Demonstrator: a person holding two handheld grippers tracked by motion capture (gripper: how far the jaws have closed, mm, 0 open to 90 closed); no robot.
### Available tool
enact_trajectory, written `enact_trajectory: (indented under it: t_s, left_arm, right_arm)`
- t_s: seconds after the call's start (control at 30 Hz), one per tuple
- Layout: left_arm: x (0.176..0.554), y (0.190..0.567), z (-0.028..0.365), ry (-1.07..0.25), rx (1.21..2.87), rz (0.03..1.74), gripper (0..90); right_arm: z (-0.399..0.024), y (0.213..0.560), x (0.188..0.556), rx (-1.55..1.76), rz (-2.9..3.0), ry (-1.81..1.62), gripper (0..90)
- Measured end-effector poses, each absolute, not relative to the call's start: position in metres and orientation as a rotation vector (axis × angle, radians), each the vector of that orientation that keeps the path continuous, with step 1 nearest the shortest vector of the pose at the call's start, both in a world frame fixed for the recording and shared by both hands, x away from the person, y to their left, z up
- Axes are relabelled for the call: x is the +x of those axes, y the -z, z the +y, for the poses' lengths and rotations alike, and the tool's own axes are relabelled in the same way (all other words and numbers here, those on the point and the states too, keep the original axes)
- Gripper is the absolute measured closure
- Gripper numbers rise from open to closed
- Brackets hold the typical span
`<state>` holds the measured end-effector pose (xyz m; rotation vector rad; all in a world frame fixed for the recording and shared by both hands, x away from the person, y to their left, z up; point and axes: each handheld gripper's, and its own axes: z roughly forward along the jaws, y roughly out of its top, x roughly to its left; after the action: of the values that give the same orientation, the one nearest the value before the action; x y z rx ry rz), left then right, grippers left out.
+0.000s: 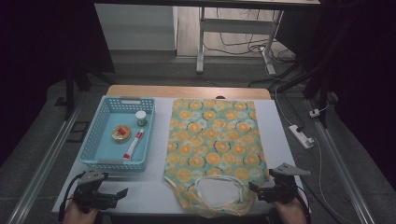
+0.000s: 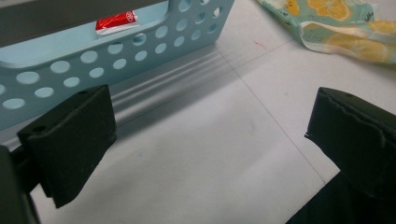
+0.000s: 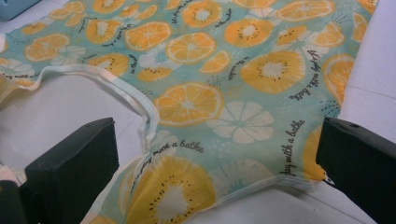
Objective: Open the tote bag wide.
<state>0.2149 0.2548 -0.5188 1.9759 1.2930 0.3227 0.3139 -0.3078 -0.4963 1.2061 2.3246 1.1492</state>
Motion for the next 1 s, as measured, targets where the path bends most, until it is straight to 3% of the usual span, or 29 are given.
enact_trajectory:
  t_s: [1.0]
  left_arm:
    - [0.216,0.519,0.255,-0.317,1.974,1.303,1.7]
  right_arm:
    - [-0.269,0.49,0.313,1.066,2.484,-1.121,0.0]
